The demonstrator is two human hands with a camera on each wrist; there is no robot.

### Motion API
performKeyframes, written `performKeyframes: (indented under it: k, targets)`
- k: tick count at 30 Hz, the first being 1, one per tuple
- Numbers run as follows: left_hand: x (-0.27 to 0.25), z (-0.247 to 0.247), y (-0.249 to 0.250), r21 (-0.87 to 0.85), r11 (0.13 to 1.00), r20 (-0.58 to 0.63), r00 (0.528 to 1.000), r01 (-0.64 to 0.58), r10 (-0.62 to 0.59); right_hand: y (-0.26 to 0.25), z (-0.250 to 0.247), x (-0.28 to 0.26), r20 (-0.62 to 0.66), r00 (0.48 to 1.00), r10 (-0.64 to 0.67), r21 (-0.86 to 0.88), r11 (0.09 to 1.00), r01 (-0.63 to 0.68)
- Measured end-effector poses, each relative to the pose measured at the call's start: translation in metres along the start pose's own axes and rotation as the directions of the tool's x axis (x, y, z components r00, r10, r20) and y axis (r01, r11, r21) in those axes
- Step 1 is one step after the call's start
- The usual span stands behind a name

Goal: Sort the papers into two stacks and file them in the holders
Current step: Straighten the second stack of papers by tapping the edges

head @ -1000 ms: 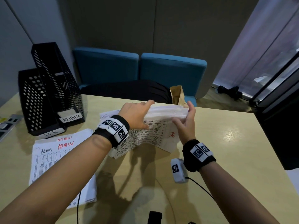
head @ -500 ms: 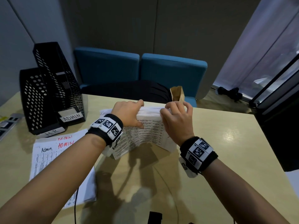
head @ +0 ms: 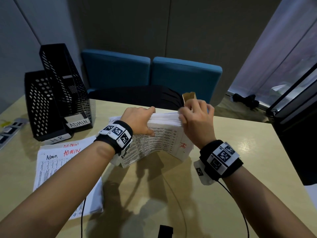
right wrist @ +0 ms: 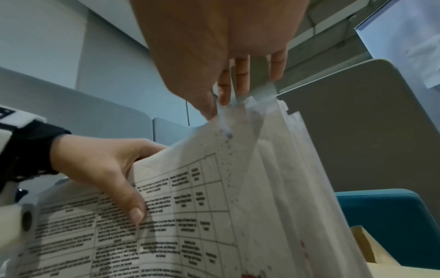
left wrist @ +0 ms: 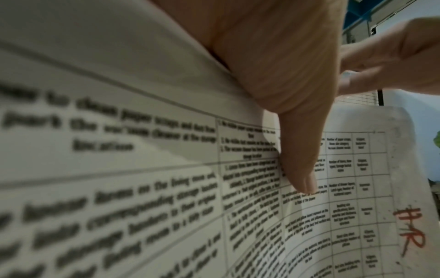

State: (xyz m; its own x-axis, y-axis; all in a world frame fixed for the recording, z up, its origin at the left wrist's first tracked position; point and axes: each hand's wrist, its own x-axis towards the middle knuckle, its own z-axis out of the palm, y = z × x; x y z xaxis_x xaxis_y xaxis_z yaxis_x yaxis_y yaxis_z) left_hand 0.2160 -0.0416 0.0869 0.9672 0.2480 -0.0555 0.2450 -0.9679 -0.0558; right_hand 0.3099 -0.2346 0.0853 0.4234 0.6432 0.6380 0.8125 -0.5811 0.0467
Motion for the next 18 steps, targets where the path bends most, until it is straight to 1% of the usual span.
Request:
performKeyframes:
  k: [3, 4, 6, 8, 12, 15, 17, 18]
  targets:
    - [0.000, 0.000, 0.000, -0.002, 1.000, 0.000, 1.000, -0.003, 0.003, -0.005, 0.002, -0.002, 0.036, 0.997, -0.068, -0.029, 0.997, 0.069]
    - [0.000, 0.000, 0.000, -0.003, 1.000, 0.001, 1.000, -0.004, 0.004, -0.006, 0.005, -0.002, 0.026, 0.996, -0.081, -0.038, 0.996, 0.082]
    - [0.000, 0.001, 0.000, 0.001, 1.000, -0.001, 1.000, -0.010, 0.010, -0.005, 0.009, 0.000, -0.023, 0.999, -0.044, -0.043, 0.998, 0.043]
    - [-0.001, 0.002, -0.001, 0.006, 1.000, -0.004, 1.000, -0.017, 0.017, -0.003, 0.010, 0.003, -0.044, 0.999, 0.004, -0.023, 1.000, -0.005]
    - [-0.002, 0.002, -0.002, 0.006, 1.000, -0.017, 1.000, -0.021, 0.021, 0.003, 0.008, 0.008, 0.031, 0.998, 0.058, -0.005, 0.998, -0.058]
    - [-0.001, 0.003, -0.002, 0.000, 1.000, -0.025, 0.999, -0.030, 0.030, 0.008, 0.006, 0.008, 0.134, 0.983, 0.128, -0.008, 0.992, -0.128]
    - [-0.002, 0.002, -0.002, 0.003, 0.999, -0.030, 0.999, -0.033, 0.033, 0.010, 0.006, 0.007, 0.162, 0.975, 0.155, -0.037, 0.988, -0.151]
    - [-0.002, 0.002, -0.002, 0.003, 1.000, -0.032, 0.999, -0.031, 0.031, 0.010, 0.005, 0.008, 0.160, 0.976, 0.148, -0.050, 0.989, -0.141]
